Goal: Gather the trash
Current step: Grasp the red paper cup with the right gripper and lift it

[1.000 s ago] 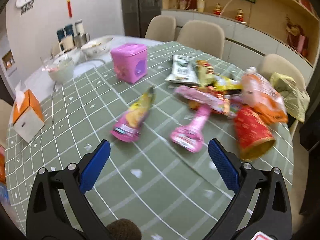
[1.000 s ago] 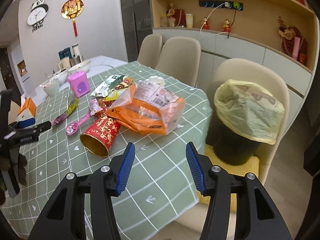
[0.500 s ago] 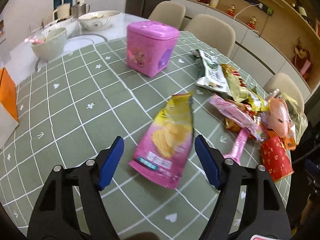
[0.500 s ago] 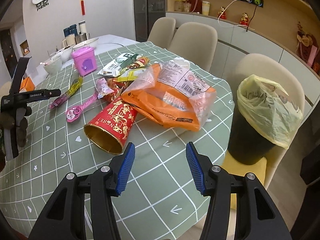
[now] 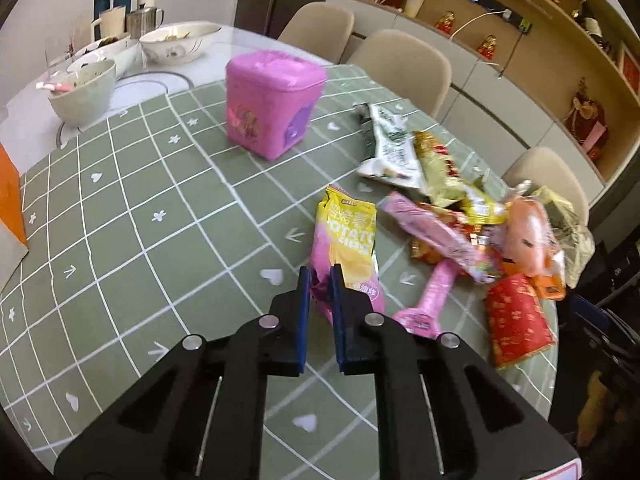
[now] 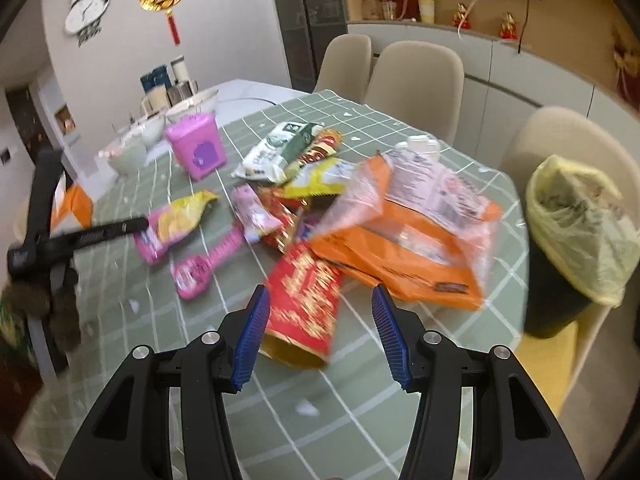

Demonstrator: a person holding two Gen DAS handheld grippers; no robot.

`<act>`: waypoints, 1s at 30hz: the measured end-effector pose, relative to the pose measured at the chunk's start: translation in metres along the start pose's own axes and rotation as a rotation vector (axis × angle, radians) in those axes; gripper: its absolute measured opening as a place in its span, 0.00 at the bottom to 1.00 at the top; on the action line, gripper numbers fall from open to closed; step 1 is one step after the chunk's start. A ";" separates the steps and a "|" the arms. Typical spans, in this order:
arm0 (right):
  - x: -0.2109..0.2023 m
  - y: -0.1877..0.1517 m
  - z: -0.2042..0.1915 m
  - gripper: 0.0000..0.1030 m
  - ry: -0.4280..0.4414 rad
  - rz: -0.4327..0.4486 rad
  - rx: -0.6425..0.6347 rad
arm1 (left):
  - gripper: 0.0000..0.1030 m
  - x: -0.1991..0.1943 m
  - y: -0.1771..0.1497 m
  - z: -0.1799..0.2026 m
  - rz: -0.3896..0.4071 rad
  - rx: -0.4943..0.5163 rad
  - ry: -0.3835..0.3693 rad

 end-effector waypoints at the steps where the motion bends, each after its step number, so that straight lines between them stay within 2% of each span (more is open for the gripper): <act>1: 0.005 0.002 -0.003 0.49 -0.003 -0.003 -0.002 | 0.10 -0.005 -0.002 0.004 0.012 0.009 -0.001; 6: 0.031 -0.004 -0.013 0.49 -0.026 -0.063 -0.059 | 0.09 -0.021 -0.017 0.014 0.014 -0.015 -0.037; 10: 0.040 -0.009 -0.013 0.49 0.035 -0.068 -0.062 | 0.09 -0.035 -0.028 0.018 0.024 -0.047 -0.048; 14: 0.041 -0.009 -0.013 0.49 0.082 -0.061 -0.104 | 0.09 -0.046 -0.032 0.024 0.047 -0.075 -0.022; 17: 0.040 -0.010 -0.008 0.49 0.118 -0.083 -0.098 | 0.09 -0.054 -0.034 0.032 0.058 -0.108 -0.012; 23: 0.033 -0.019 -0.003 0.50 0.225 -0.141 -0.105 | 0.09 -0.065 -0.028 0.059 0.085 -0.113 0.015; 24: 0.029 -0.017 -0.002 0.49 0.232 -0.131 -0.114 | 0.09 -0.065 -0.028 0.061 0.089 -0.113 0.015; 25: 0.024 -0.015 -0.001 0.42 0.216 -0.104 -0.127 | 0.09 -0.067 -0.027 0.067 0.098 -0.112 0.017; 26: 0.019 -0.012 0.002 0.39 0.187 -0.081 -0.152 | 0.09 -0.069 -0.027 0.070 0.104 -0.112 0.017; 30: 0.003 -0.002 0.017 0.38 0.160 -0.005 -0.172 | 0.09 -0.071 -0.026 0.081 0.113 -0.103 0.008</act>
Point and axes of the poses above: each gripper's, at about its wrist camera, not at the fingertips, and x roughly the way its jaws point, z to its right, y to its top, the point moved 5 cm from there along x, roughly the way its jaws point, and after that the axes turned 3 degrees about -x, right-handed, at the moved point
